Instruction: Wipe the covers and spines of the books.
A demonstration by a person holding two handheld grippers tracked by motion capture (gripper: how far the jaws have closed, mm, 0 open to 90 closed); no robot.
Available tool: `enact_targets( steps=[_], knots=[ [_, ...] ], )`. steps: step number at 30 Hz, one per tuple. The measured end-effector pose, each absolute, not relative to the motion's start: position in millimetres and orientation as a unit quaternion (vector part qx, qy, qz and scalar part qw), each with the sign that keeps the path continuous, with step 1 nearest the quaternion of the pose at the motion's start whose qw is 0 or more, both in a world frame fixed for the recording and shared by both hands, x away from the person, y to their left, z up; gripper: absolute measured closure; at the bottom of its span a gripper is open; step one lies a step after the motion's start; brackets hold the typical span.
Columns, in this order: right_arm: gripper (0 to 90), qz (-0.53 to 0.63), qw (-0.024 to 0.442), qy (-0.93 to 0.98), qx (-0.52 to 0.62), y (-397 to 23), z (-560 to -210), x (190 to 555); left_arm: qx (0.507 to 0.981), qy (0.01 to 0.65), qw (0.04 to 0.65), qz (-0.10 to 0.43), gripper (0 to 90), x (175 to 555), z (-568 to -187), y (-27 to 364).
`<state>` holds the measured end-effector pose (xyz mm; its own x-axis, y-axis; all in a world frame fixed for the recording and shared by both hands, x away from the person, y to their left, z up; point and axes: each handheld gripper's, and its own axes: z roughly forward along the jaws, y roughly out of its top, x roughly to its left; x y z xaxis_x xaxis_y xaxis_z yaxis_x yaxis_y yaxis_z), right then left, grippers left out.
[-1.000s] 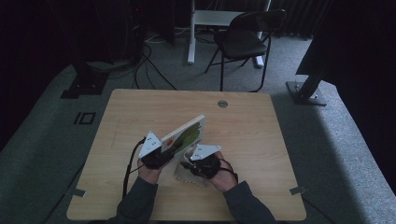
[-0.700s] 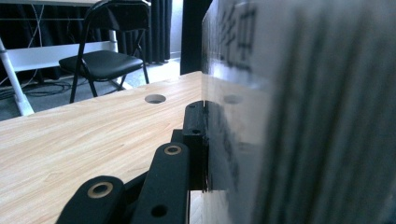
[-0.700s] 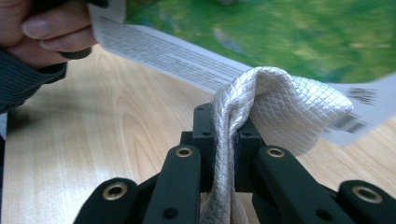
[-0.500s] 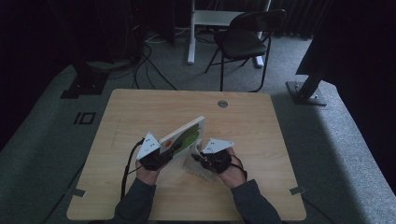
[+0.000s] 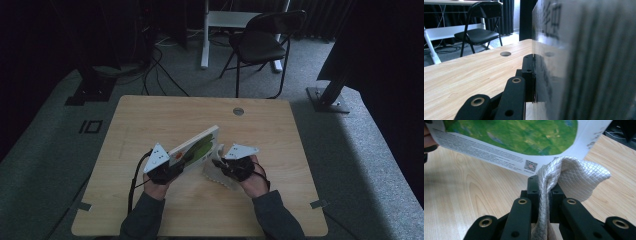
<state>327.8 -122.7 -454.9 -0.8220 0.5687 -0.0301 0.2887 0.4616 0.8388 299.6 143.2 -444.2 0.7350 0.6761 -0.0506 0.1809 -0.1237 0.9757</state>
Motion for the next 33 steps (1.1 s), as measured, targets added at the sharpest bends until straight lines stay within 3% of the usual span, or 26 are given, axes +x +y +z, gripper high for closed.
enact_targets(
  steps=[33],
  knots=[
    [83.5,0.444,0.145,0.835,0.291,-134,-474,342,0.721,0.278,0.598,0.210,78.0,291,-435,143]
  ],
)
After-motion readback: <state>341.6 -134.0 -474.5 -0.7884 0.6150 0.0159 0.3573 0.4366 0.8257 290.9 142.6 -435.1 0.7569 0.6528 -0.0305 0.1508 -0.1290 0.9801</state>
